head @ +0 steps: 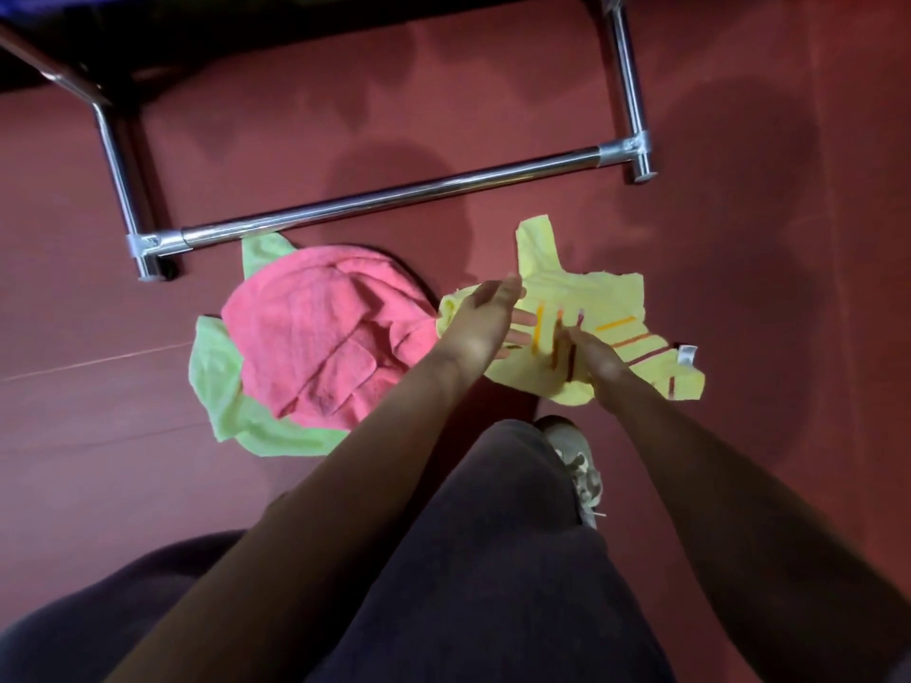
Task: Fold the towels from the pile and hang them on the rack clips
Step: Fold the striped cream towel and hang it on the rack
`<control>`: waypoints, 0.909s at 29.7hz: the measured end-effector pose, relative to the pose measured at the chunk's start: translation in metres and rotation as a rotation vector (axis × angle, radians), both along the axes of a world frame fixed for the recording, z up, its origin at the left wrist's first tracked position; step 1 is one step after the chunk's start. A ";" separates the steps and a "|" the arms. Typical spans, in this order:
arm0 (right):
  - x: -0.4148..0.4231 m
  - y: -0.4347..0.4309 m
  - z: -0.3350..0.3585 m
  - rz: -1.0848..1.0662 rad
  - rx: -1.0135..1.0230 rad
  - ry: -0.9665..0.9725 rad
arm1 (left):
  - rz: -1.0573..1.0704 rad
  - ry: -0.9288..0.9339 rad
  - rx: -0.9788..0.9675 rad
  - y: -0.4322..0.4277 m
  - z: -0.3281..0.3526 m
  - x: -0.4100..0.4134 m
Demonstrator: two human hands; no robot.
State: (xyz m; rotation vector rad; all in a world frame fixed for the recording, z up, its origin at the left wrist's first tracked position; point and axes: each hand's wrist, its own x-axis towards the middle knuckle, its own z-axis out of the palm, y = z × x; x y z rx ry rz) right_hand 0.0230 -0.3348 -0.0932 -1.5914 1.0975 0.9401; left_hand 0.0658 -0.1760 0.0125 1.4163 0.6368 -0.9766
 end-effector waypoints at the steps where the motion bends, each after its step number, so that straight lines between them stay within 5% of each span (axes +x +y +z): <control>1: 0.000 0.005 0.000 0.017 -0.008 -0.037 | -0.007 -0.004 -0.008 -0.001 0.003 0.001; 7: -0.006 0.021 0.026 -0.105 -0.077 -0.411 | 0.012 -0.038 0.006 -0.003 0.015 0.006; 15: 0.010 0.012 0.141 0.377 0.157 -0.790 | 0.057 -0.217 0.028 -0.008 0.051 0.005; 27: 0.022 0.032 0.301 0.708 0.432 -0.919 | -0.179 -0.513 -0.043 0.050 0.193 -0.018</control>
